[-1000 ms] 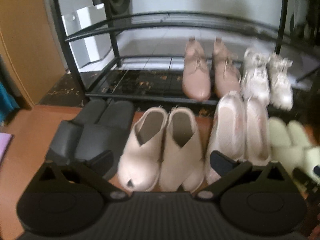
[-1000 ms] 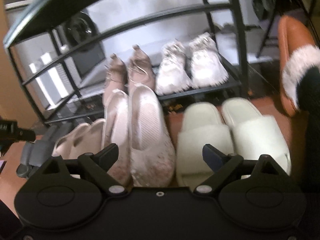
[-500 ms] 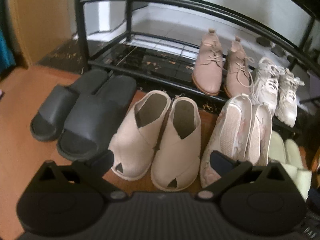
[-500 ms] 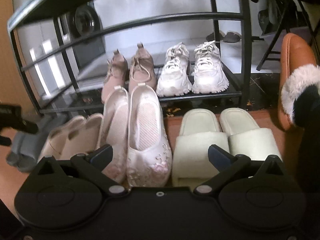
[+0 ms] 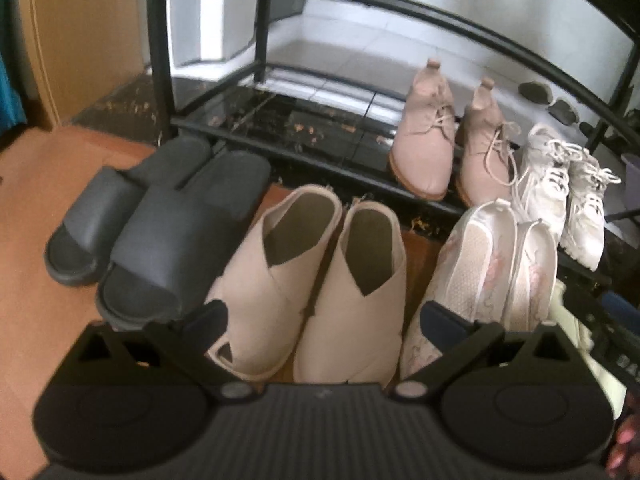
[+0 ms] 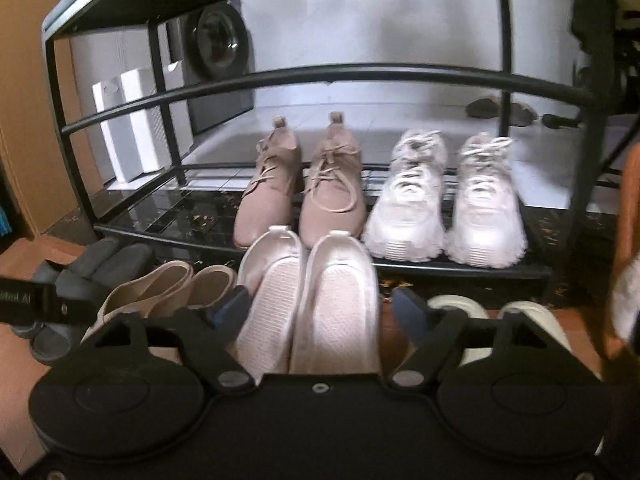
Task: Organize scattered shoes
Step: 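Move the right gripper to the pink embroidered shoes and grasp their heels, then lift the embroidered shoes with the right gripper up toward the rack shelf, then push the embroidered shoes onto the rack shelf and open the right gripper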
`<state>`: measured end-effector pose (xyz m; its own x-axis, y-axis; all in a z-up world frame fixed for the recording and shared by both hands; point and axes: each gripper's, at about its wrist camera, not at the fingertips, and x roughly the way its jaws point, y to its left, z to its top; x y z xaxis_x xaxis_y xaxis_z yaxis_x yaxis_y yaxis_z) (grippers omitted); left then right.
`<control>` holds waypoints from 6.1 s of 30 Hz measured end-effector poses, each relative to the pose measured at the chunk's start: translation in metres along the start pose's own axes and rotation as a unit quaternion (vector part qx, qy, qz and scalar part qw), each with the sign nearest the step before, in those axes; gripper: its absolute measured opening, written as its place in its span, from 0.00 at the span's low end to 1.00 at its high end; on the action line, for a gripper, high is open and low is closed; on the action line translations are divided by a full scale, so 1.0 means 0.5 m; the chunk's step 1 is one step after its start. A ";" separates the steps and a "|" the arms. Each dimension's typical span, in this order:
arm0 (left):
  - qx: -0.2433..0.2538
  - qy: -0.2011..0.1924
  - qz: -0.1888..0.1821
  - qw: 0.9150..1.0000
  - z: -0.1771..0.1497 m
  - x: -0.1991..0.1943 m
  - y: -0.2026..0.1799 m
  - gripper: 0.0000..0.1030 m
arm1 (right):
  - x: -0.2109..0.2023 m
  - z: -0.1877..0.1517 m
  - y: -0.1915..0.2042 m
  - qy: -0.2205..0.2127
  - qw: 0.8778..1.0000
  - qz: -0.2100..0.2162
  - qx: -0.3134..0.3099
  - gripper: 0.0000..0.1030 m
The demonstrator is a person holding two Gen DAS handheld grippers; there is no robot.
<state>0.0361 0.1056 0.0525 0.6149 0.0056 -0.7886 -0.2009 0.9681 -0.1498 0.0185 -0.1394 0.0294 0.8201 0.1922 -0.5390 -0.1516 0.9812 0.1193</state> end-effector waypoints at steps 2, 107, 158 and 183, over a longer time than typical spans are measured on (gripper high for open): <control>-0.012 0.006 0.004 1.000 0.003 0.012 0.005 0.99 | 0.022 0.005 0.014 -0.001 1.000 0.012 -0.013 0.69; 0.020 -0.031 -0.181 0.983 0.021 0.024 -0.195 0.99 | -0.008 0.421 -0.296 -0.061 0.989 -0.123 -0.054 0.77; -0.061 0.067 -0.214 0.973 0.035 0.134 -0.172 0.99 | 0.001 0.473 -0.146 -0.109 0.990 -0.072 -0.059 0.88; -0.117 0.095 -0.194 0.969 0.041 0.172 -0.136 0.99 | 0.120 0.473 -0.232 -0.150 0.974 -0.166 0.031 0.18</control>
<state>0.1180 0.0454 0.0070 0.5316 -0.4144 -0.7387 -0.1642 0.8052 -0.5699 0.2155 -0.2456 0.1804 0.9439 -0.1582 -0.2899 0.1758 0.9838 0.0355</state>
